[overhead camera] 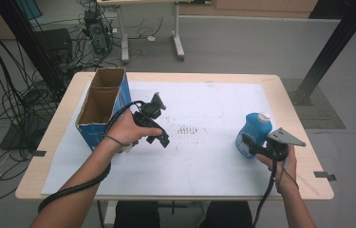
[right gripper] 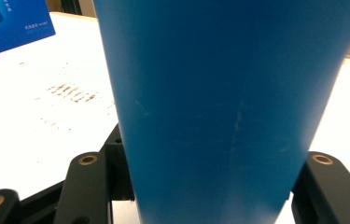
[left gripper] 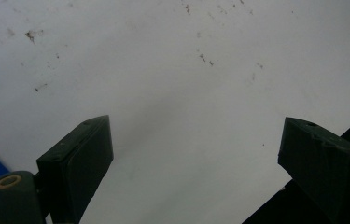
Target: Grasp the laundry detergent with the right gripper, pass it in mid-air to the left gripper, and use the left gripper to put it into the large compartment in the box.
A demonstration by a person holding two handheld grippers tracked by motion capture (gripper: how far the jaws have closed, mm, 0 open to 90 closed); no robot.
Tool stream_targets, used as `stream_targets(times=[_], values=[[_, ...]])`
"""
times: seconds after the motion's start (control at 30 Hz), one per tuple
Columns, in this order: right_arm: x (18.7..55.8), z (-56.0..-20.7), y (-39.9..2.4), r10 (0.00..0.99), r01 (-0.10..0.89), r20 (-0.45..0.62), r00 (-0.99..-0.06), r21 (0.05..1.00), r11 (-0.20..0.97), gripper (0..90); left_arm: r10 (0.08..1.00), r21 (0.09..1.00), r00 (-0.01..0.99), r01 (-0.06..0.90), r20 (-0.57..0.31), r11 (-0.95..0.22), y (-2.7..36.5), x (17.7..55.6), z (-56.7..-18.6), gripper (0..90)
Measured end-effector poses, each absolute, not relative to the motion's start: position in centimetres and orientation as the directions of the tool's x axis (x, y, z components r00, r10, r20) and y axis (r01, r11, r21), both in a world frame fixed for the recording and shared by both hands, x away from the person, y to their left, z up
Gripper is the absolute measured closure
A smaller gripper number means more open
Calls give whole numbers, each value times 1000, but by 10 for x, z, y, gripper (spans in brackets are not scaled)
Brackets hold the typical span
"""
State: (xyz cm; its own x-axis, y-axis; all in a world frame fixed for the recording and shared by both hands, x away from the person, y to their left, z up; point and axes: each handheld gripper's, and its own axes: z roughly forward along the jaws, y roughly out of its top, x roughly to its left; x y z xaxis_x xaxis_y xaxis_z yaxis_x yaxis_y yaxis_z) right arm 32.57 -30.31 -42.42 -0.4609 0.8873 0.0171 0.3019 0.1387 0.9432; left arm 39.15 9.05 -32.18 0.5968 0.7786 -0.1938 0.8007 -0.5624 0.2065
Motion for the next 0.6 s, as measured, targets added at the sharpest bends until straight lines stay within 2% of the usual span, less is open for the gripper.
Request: stream_targets(times=[0.6], values=[[326, -424, -303, 889, 303, 19, -457, 943, 136, 437, 779, 208, 597, 801, -193, -562, 91, 390, -322, 105]])
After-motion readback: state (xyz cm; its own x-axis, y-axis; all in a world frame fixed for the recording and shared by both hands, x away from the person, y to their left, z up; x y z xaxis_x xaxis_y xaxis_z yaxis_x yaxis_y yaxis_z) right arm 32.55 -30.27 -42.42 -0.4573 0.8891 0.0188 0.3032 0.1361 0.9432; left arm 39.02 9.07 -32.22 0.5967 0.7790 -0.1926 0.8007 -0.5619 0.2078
